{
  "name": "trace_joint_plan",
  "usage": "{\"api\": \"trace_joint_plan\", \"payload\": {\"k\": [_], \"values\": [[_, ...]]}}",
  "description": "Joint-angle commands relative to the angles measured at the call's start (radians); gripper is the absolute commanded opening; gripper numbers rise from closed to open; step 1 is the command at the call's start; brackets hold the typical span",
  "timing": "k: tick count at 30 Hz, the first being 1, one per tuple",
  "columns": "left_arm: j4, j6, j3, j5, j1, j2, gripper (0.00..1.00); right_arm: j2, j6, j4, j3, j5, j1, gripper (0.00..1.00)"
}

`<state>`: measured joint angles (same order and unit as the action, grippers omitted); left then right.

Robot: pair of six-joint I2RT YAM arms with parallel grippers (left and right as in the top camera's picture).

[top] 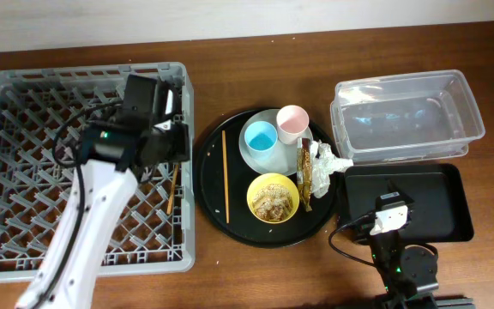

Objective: Sort waste into correct bins and load items into the dishwasher rack

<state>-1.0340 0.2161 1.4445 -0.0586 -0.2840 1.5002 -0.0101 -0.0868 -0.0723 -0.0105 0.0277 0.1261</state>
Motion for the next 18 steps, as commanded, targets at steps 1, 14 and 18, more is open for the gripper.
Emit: {"api": "trace_joint_plan", "payload": {"k": [1,14,18], "values": [[-0.040,-0.008,0.010,0.037,-0.071,-0.017,0.60,0.006,-0.007,-0.004,0.005,0.006,0.005,0.99],[-0.037,0.018,0.010,0.037,-0.165,0.100,0.60,0.006,-0.007,-0.004,0.005,0.006,0.005,0.98],[-0.040,0.022,0.010,0.041,-0.168,0.170,0.57,0.006,-0.007,-0.003,0.005,0.006,0.005,0.99]]}}
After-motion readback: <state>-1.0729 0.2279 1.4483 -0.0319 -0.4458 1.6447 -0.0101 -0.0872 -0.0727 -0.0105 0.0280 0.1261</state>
